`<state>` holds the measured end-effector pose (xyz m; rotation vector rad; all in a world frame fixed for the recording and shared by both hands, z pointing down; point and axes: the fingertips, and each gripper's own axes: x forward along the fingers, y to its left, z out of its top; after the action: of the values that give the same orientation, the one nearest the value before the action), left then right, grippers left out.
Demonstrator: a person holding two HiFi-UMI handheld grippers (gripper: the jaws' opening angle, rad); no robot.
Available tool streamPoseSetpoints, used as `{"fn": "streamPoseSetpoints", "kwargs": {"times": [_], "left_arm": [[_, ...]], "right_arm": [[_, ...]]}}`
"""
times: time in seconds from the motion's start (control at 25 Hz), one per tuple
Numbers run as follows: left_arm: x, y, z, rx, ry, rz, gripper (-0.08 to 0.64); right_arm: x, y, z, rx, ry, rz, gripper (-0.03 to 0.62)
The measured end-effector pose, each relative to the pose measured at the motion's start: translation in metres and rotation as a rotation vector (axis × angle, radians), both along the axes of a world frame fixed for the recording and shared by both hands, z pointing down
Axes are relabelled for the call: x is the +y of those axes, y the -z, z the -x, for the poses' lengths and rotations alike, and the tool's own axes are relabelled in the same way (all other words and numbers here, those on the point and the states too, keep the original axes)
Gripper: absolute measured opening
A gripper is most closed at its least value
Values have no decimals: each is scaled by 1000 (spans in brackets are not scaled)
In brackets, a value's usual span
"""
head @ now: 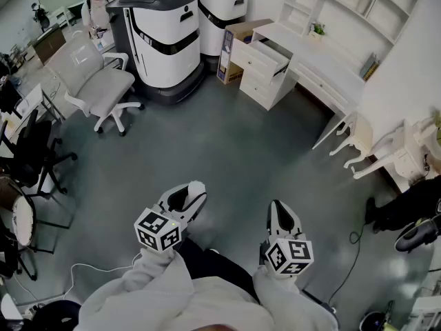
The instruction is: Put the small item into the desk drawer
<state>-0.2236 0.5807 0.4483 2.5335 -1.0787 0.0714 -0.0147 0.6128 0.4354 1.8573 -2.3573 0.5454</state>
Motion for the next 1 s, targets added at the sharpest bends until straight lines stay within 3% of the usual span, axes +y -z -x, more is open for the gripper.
{"fn": "streamPoseSetpoints", "kwargs": {"times": [0.44,1.0], "left_arm": [[11,3,-20,-23,-8,-11,187],[27,18,-32,-94,-38,-126,187]], "right_arm": [[13,-2,-22,-27,-29,2,38],[23,5,-12,-36,12,-41,38]]}}
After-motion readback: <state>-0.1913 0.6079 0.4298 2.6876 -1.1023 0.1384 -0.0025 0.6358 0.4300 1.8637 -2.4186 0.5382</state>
